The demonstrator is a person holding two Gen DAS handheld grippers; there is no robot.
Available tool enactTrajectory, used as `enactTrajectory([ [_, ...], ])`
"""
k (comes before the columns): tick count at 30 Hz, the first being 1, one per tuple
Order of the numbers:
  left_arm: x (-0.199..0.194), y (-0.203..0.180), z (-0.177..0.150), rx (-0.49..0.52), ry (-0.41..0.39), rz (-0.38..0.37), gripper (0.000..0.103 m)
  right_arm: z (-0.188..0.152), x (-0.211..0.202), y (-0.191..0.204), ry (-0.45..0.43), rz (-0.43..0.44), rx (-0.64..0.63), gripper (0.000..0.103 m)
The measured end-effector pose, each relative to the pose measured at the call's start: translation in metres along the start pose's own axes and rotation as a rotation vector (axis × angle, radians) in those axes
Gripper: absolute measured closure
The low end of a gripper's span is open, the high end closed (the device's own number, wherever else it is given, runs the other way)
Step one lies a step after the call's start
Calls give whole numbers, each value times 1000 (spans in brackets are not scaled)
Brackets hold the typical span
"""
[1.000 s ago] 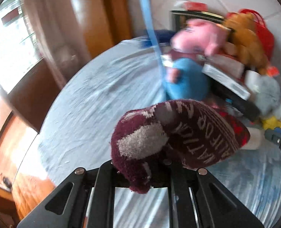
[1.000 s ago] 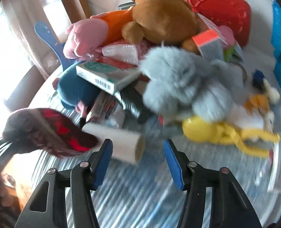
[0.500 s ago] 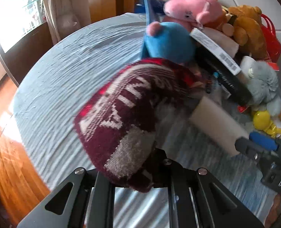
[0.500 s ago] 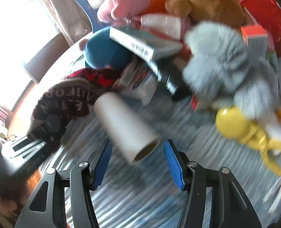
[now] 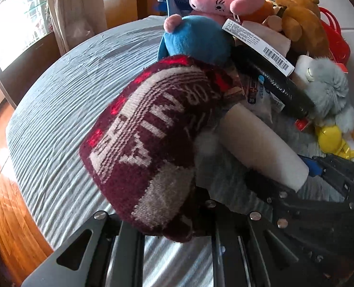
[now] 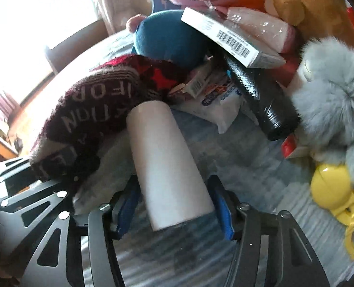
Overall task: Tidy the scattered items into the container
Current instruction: 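Grasp the white paper roll with the right tool beside the held hat, then carry the hat and paper roll over the blue crate with both tools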
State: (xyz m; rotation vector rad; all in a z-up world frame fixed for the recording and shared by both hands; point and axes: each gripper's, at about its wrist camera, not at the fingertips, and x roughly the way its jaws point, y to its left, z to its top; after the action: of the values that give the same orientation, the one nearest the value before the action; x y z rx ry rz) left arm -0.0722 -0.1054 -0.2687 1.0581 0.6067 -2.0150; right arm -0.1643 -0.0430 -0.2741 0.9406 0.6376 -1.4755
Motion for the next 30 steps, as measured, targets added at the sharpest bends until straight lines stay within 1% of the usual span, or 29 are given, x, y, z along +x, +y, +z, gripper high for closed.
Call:
enactTrajectory([
  [4, 2, 1, 1, -1, -17, -7, 91, -5, -4, -7, -47, 29, 73, 39],
  [7, 2, 0, 0, 25, -25, -12, 91, -11, -7, -6, -59, 15, 80, 38],
  [9, 1, -2, 0, 55, -28, -10, 91, -13, -8, 0, -50, -22, 67, 42],
  [10, 1, -4, -1, 71, -29, -8, 91, -14, -7, 6, -39, -56, 49, 44],
  [11, 0, -5, 0, 83, -29, -8, 91, -14, -7, 9, -33, -76, 40, 48],
  [12, -3, -5, 0, 90, -31, -12, 91, -15, -9, 10, -27, -78, 42, 52],
  [13, -7, -5, 1, 97, -37, -18, 91, -16, -12, 11, -24, -69, 49, 52],
  [15, -21, -6, 6, 114, -66, -26, 92, -18, -22, 14, -37, -73, 55, 54],
  [18, -45, -7, 21, 136, -115, -48, 92, -15, -49, 17, -86, -74, 70, 57],
  [20, -57, -4, 37, 150, -155, -66, 92, -10, -71, 14, -115, -84, 81, 58],
  [22, -78, -5, 48, 164, -196, -88, 92, 1, -89, 17, -144, -101, 88, 58],
  [24, -93, -12, 60, 181, -234, -110, 92, 0, -110, 7, -174, -122, 95, 58],
  [26, -112, -19, 68, 204, -279, -132, 92, 5, -134, 10, -213, -146, 108, 58],
  [27, -121, -20, 73, 218, -301, -141, 92, 11, -141, 11, -229, -160, 111, 58],
  [28, -131, -21, 77, 229, -321, -152, 92, 29, -143, 22, -249, -182, 115, 58],
  [30, -151, -27, 85, 250, -361, -179, 92, 35, -166, 27, -287, -213, 127, 58],
])
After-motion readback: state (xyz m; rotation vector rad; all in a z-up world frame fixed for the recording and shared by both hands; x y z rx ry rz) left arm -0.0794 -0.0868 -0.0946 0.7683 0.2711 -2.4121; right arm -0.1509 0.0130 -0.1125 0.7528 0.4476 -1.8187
